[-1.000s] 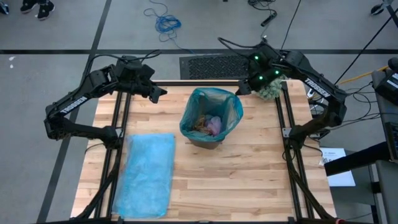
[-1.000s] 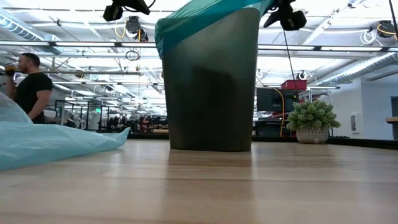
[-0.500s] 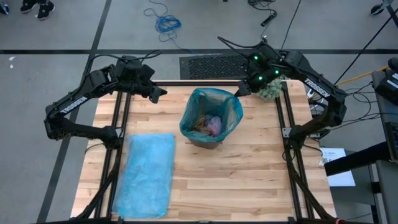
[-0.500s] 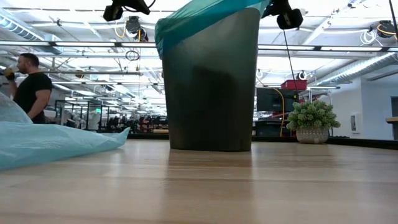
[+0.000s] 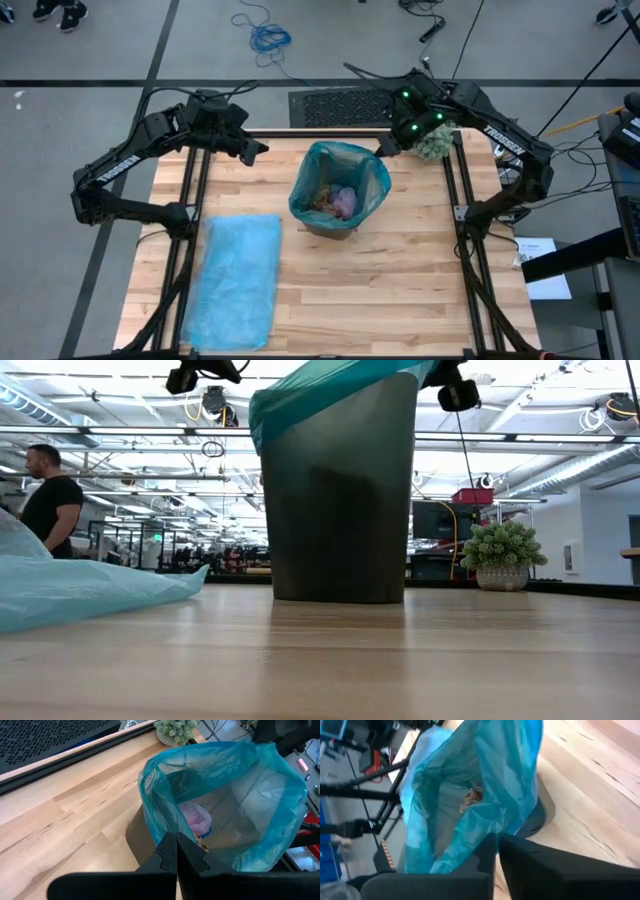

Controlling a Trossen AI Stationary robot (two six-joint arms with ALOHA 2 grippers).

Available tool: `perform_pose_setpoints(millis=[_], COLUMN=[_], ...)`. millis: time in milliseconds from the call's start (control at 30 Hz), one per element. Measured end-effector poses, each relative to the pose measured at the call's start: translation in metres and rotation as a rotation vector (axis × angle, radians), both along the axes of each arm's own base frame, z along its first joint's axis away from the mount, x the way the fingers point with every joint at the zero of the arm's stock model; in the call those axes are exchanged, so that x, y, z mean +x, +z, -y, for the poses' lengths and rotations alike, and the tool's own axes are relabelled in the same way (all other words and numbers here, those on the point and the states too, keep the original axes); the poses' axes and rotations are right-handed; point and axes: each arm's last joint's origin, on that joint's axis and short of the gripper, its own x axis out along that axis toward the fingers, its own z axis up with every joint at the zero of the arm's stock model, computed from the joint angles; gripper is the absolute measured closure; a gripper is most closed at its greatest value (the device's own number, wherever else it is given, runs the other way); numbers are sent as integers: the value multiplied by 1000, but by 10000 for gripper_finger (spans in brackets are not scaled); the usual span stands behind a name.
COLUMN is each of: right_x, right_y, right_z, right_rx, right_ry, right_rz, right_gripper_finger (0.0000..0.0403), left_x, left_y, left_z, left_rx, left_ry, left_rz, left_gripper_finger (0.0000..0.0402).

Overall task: Place trash/remove bag and relplace
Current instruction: Remove the trash bag from the trash bin

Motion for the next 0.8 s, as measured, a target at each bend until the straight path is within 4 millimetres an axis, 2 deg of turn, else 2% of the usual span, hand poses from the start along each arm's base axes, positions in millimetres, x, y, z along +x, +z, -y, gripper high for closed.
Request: perform_pose_setpoints(millis=[133,300,600,700,800], right_x=[5,5,0,0,0], right_y=[6,25,67,70,68], right_z=[-7,-17,-40,-43,-43], right_rx=[-47,-156,-510,-511,-485], right_ry=[39,22,54,54,46], right_rz=[60,154,237,245,222], right_gripper_finger=[401,402,403,403,403], left_x=[0,1,7,7,-2], left_y=[0,2,15,19,25], left_z=[0,-1,-4,-4,2], left_rx=[0,10,81,82,96], left_ry=[0,0,-7,-7,-16], left_rz=[0,18,149,148,76], left_gripper_finger=[402,402,402,402,402])
